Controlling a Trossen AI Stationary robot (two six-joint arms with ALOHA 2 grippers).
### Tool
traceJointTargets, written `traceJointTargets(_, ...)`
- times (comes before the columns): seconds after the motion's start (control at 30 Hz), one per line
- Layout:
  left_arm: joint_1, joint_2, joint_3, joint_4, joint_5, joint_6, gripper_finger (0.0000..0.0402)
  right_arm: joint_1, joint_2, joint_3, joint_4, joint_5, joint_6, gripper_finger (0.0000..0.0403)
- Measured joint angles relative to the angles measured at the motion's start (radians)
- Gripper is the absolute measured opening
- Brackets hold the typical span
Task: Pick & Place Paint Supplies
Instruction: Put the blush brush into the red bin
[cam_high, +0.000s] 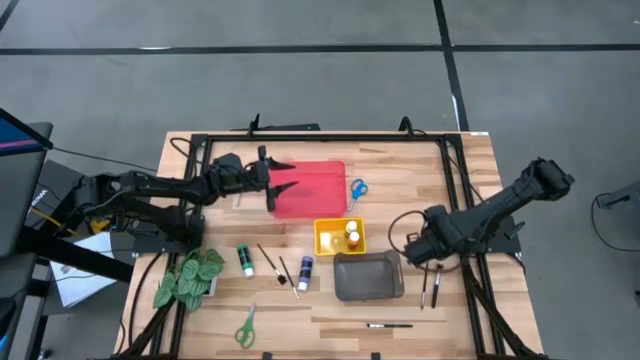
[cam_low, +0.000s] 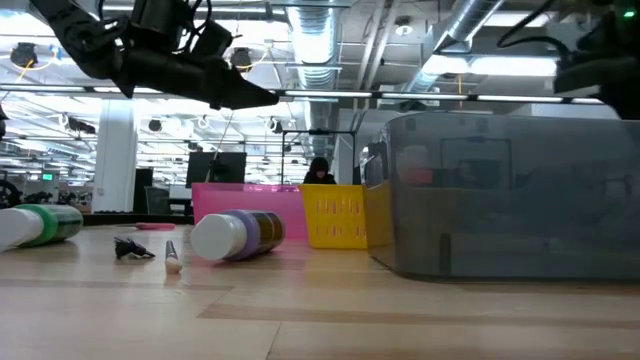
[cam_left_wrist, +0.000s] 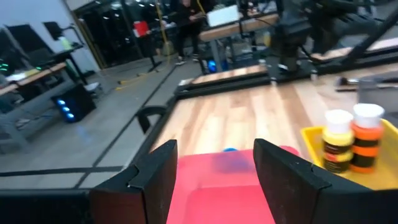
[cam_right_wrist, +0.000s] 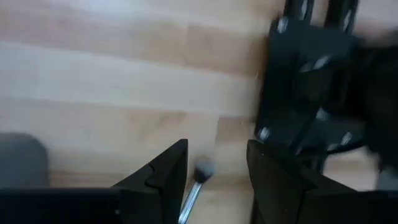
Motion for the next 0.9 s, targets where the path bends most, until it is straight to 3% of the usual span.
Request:
traceJointTargets(0.17,0.023,0.000,0.000,0.067,0.012,0.000,0.0204,0.089,0.011,-0.047,0.022,-0.085,0.156,0.0157)
traceJointTargets(0.33,0.037,0.000,0.000,0.129,0.088,-0.001,0.0204,0.137,0.012,-0.118,0.131,-0.162,0.230,0.0155)
traceJointTargets(0.67,0.037,0.000,0.000,0.207,0.106,0.000,0.0204,0.155,0.038,-0.260,0.390,-0.184,0.259,0.0155)
traceJointTargets(0.9,0.037,0.000,0.000,0.222,0.106,0.000,0.0204,0.168,0.096,-0.267,0.410,-0.184,0.265,0.0155)
